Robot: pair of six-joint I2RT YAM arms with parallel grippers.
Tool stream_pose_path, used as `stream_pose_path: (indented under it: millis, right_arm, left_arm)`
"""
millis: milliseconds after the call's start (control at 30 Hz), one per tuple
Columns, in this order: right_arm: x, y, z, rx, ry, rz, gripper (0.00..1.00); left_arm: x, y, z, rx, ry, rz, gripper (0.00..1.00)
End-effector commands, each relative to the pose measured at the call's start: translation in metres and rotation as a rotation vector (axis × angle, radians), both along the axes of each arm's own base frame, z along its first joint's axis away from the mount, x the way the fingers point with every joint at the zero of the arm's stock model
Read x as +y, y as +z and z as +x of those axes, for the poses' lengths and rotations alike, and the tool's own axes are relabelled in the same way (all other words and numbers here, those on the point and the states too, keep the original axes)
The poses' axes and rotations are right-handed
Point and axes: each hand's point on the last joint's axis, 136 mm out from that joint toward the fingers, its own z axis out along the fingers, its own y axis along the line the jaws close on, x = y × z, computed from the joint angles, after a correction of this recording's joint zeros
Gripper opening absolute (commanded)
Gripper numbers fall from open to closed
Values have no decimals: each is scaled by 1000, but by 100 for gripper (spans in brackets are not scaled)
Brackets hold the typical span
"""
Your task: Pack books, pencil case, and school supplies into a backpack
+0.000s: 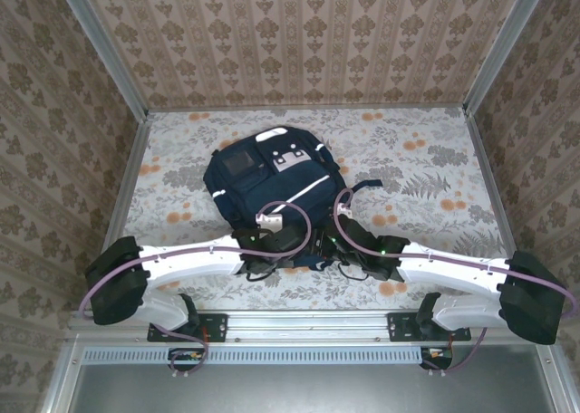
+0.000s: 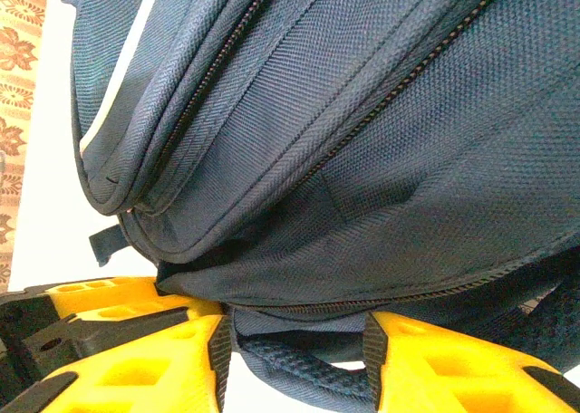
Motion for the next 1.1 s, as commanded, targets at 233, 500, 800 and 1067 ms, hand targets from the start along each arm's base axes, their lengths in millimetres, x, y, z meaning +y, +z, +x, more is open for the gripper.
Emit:
stream_pose_path:
  millis: [233,500,800,1067]
  right_arm:
    - [-5,0,1,-2,-20,-1,46]
    - [-3,-1,2,-4,-15,-6,46]
    - [0,-1,3,-3,-9,-8,47]
    - [2,-2,4,2,-8,-4,48]
  left_arm:
    - [22,-5,8,-13,100,93,40]
    - [25,2,7,-32,110,54,31]
    - [37,1,4,-34,122,66,23]
    - [44,-1,3,-39,122,83,18]
